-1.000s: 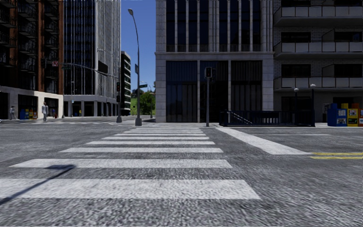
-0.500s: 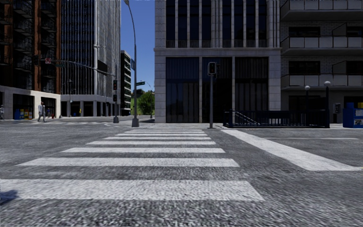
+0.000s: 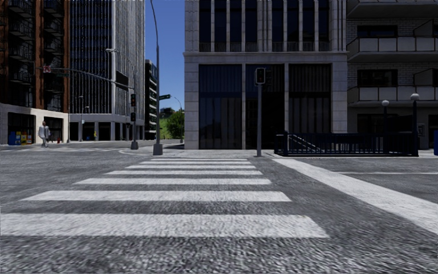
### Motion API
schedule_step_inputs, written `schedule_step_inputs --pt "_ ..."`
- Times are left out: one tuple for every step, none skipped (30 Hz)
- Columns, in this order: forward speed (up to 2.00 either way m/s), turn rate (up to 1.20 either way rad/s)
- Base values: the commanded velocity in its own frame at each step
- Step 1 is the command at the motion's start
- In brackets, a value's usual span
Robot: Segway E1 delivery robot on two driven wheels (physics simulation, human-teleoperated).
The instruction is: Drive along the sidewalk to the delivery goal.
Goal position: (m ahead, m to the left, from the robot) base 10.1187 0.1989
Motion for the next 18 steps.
schedule_step_inputs --pt "2.0 0.0" --pt "2.0 0.0" --pt "2.0 0.0" --pt "2.0 0.0" --pt "2.0 0.0" --pt "2.0 0.0" --pt "2.0 0.0" --pt "2.0 0.0" --pt "2.0 0.0" --pt "2.0 0.0" --pt "2.0 0.0" --pt "2.0 0.0" --pt "2.0 0.0" --pt "2.0 0.0" --pt "2.0 0.0" --pt "2.0 0.0" --pt "2.0 0.0" --pt "2.0 0.0"
